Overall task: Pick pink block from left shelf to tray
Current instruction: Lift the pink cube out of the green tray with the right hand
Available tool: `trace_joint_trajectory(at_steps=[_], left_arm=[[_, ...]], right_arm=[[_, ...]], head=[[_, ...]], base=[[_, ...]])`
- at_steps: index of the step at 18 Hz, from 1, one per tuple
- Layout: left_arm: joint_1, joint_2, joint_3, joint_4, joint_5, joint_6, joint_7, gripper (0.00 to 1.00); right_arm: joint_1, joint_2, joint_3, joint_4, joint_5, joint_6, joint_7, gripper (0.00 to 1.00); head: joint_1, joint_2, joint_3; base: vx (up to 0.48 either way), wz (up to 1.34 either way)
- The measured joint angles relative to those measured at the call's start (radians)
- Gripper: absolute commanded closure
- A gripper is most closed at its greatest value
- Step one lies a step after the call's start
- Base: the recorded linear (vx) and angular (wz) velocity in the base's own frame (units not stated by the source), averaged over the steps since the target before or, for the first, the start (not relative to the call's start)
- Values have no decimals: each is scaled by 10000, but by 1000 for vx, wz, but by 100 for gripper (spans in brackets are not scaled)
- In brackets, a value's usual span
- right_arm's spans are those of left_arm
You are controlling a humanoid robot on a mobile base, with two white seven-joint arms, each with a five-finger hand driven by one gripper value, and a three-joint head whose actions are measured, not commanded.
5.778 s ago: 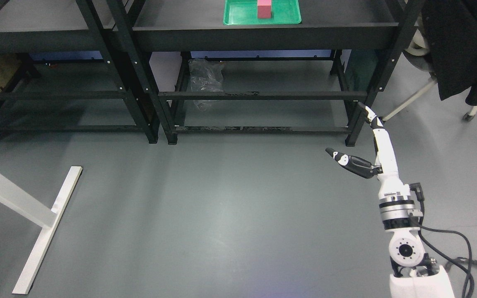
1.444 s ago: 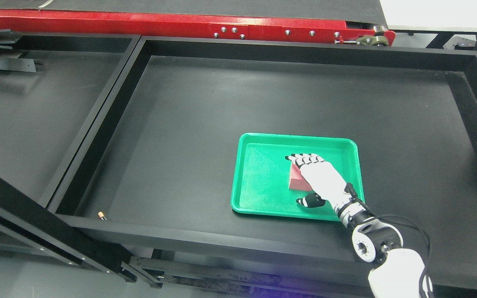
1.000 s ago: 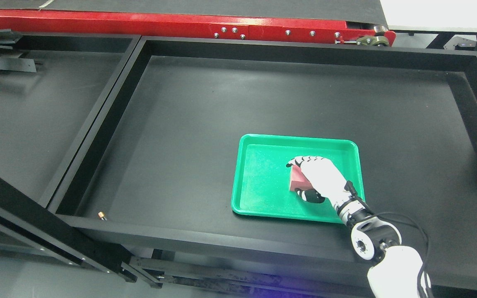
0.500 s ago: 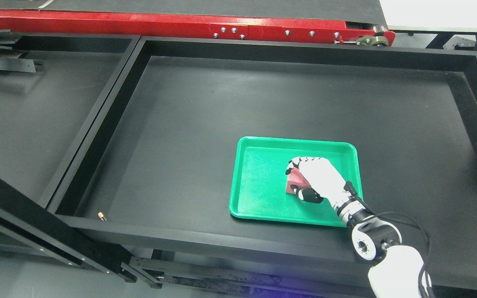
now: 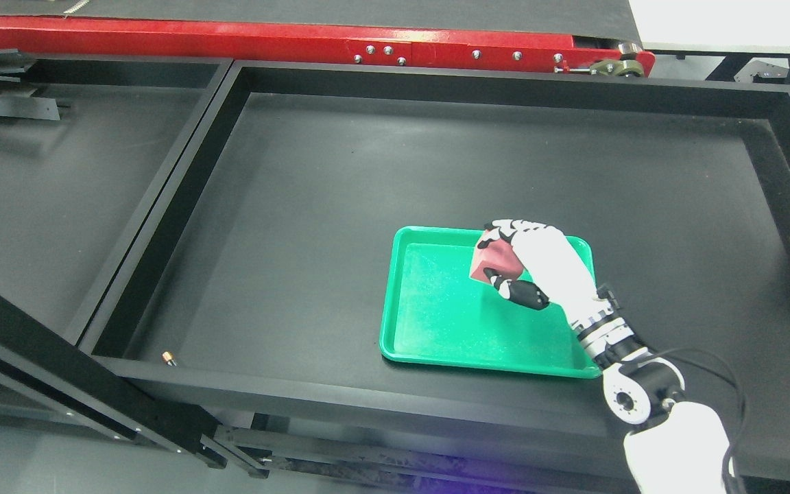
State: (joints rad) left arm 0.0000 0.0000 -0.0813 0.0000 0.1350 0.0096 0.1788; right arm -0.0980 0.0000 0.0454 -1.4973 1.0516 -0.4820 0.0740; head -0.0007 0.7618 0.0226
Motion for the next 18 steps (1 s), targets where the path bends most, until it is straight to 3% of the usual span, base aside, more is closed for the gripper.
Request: trace_joint_trajectory(at_steps=[18], left_arm=[[0, 0, 0, 0, 0, 0, 0, 0]], right_arm=[[177, 0, -774, -684, -1593, -117, 85, 96]], head=[[0, 0, 0]], base=[[0, 0]])
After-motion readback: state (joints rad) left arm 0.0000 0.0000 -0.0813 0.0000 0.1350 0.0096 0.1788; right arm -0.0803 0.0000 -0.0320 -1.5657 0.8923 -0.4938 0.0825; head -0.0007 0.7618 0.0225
